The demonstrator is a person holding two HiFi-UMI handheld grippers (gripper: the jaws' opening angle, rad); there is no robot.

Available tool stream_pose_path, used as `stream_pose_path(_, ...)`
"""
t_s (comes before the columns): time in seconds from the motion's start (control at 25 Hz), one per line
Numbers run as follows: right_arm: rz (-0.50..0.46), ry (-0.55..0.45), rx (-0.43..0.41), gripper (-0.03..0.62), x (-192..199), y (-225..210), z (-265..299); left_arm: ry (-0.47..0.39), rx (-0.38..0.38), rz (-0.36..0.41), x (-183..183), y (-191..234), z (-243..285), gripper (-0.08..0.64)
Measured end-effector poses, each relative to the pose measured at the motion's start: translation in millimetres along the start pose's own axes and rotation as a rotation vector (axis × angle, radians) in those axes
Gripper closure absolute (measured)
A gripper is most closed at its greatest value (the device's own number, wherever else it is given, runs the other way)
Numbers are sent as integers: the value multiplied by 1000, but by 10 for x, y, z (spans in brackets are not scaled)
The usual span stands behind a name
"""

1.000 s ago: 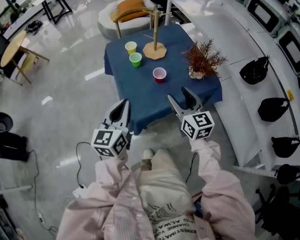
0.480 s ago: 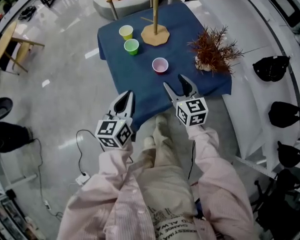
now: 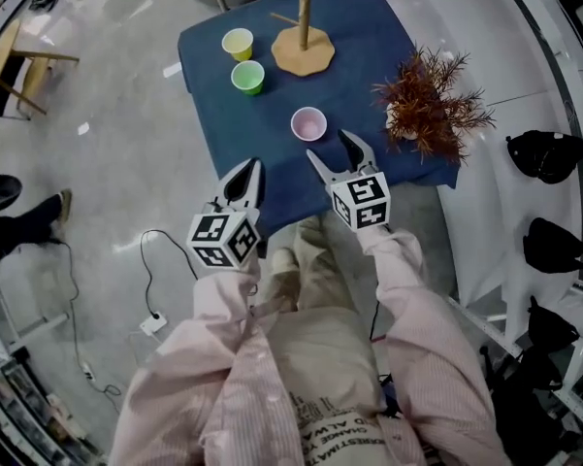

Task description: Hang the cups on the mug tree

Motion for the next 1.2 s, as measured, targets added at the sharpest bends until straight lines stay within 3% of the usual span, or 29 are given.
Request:
stream_pose_path(0.4, -49, 92, -73, 307, 279, -78, 398, 36, -72, -55, 208, 137, 330, 561)
stream_pose_path(1.2, -93, 140, -135, 313, 254, -89, 732, 71, -91, -104, 287, 210, 574, 561)
Point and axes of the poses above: the fingertips, and each gripper's own axes: z forward along the fingers, y to its left, x out of its underside, the point moved 4 cm from there along -z, backward along the fingers, and after that the axes turned 3 degrees about x, right-handed, at the moved point
